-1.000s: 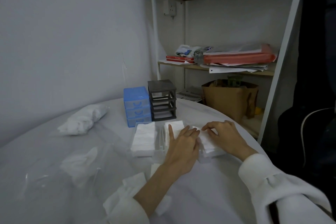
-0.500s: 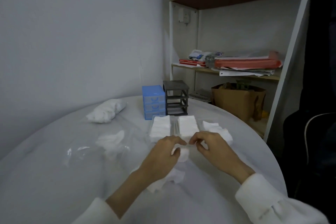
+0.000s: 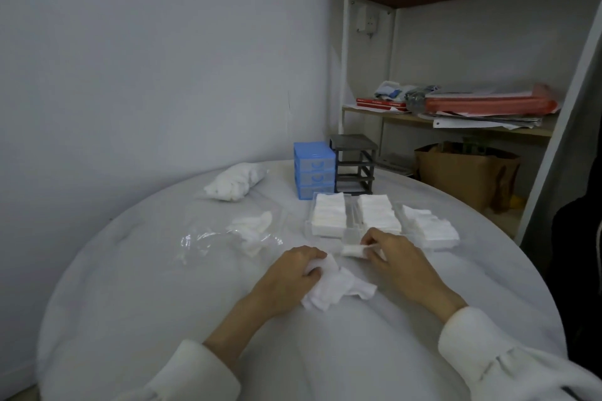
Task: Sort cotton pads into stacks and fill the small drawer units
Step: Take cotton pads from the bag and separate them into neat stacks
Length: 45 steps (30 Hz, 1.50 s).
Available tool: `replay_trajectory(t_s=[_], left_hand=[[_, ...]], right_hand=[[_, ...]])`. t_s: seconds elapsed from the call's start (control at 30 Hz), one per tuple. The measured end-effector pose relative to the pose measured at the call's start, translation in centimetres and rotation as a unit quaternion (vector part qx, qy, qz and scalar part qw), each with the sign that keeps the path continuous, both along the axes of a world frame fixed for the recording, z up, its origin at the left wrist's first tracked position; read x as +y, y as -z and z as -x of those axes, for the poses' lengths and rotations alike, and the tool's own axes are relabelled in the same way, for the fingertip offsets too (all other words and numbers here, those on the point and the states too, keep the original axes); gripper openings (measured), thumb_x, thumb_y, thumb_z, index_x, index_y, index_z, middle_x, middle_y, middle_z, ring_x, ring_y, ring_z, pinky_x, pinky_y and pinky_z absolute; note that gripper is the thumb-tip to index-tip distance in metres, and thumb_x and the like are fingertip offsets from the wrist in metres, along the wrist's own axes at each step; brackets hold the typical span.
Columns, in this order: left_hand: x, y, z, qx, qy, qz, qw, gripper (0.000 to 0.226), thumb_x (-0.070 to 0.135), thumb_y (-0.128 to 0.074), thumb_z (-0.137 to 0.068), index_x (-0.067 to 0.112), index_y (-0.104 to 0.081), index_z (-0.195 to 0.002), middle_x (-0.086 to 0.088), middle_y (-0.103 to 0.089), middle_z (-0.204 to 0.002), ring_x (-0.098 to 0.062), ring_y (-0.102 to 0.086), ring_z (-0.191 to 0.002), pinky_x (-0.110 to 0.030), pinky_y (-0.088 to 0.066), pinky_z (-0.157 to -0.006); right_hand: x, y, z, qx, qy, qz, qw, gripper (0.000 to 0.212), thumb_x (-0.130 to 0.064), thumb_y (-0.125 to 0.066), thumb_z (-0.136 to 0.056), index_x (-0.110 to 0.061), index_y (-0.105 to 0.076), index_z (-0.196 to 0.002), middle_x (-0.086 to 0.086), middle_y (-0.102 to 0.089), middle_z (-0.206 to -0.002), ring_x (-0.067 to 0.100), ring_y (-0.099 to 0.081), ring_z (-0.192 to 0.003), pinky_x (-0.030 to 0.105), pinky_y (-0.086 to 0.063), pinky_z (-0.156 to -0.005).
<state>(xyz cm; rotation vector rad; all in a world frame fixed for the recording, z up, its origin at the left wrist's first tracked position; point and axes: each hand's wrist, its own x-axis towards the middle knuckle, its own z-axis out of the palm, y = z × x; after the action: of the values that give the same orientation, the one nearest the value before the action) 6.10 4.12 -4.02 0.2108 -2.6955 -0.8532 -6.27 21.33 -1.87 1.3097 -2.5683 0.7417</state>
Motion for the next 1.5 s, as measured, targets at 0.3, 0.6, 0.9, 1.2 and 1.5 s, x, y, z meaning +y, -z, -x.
replay_trajectory(t_s=[0.3, 0.6, 0.9, 1.2, 1.5], left_hand=[[0.3, -0.2, 1.1, 0.093, -0.021, -0.091, 0.991, 0.032, -0.002, -0.058, -0.079, 0.015, -0.064, -0.106, 0.005, -0.059, -0.089, -0.001, -0.055, -0.081, -0.006, -0.038, -0.075], [0.2, -1.4, 1.0, 0.209, -0.086, -0.235, 0.945, 0.037, -0.013, -0.057, -0.076, 0.021, -0.055, -0.090, 0.004, -0.059, -0.093, -0.007, -0.056, -0.087, -0.008, -0.043, -0.072], [0.8, -2.5, 0.8, 0.155, -0.044, -0.545, 0.823, 0.025, -0.007, -0.067, -0.077, 0.013, -0.066, -0.093, -0.007, -0.068, -0.086, -0.017, -0.064, -0.078, -0.034, -0.050, -0.086], [1.0, -2.3, 0.7, 0.177, -0.084, -0.535, 0.822, 0.006, 0.005, -0.055, -0.091, 0.008, -0.061, -0.092, -0.008, -0.068, -0.085, -0.019, -0.063, -0.075, -0.028, -0.053, -0.069], [2.2, -2.6, -0.1, 0.355, -0.222, -0.300, 0.857, 0.008, 0.003, -0.060, -0.088, 0.010, -0.058, -0.086, 0.003, -0.068, -0.070, 0.001, -0.064, -0.062, -0.010, -0.045, -0.053]], right_hand=[[-2.7, -1.1, 0.1, -0.228, -0.069, 0.260, 0.936, 0.022, 0.001, -0.048, -0.093, -0.015, -0.051, -0.078, -0.003, -0.055, -0.078, 0.017, -0.049, -0.068, 0.023, -0.043, -0.062], [-3.6, -1.1, -0.4, -0.295, -0.062, 0.345, 0.889, 0.022, 0.001, -0.062, -0.085, -0.021, -0.060, -0.084, -0.008, -0.061, -0.096, 0.011, -0.058, -0.082, 0.021, -0.050, -0.069], [-2.9, -1.9, -2.0, -0.353, -0.074, 0.390, 0.847, 0.021, 0.002, -0.052, -0.090, -0.011, -0.068, -0.083, -0.002, -0.064, -0.091, 0.003, -0.062, -0.068, 0.016, -0.052, -0.060], [-3.2, -1.2, -2.6, -0.323, -0.058, 0.313, 0.891, 0.033, -0.003, -0.071, -0.078, -0.021, -0.064, -0.105, 0.002, -0.065, -0.100, 0.011, -0.062, -0.063, 0.010, -0.045, -0.057], [-2.7, -2.0, -2.4, -0.237, -0.052, 0.408, 0.880, 0.020, -0.004, -0.062, -0.086, -0.021, -0.072, -0.082, -0.011, -0.071, -0.089, -0.001, -0.056, -0.081, 0.006, -0.036, -0.065]])
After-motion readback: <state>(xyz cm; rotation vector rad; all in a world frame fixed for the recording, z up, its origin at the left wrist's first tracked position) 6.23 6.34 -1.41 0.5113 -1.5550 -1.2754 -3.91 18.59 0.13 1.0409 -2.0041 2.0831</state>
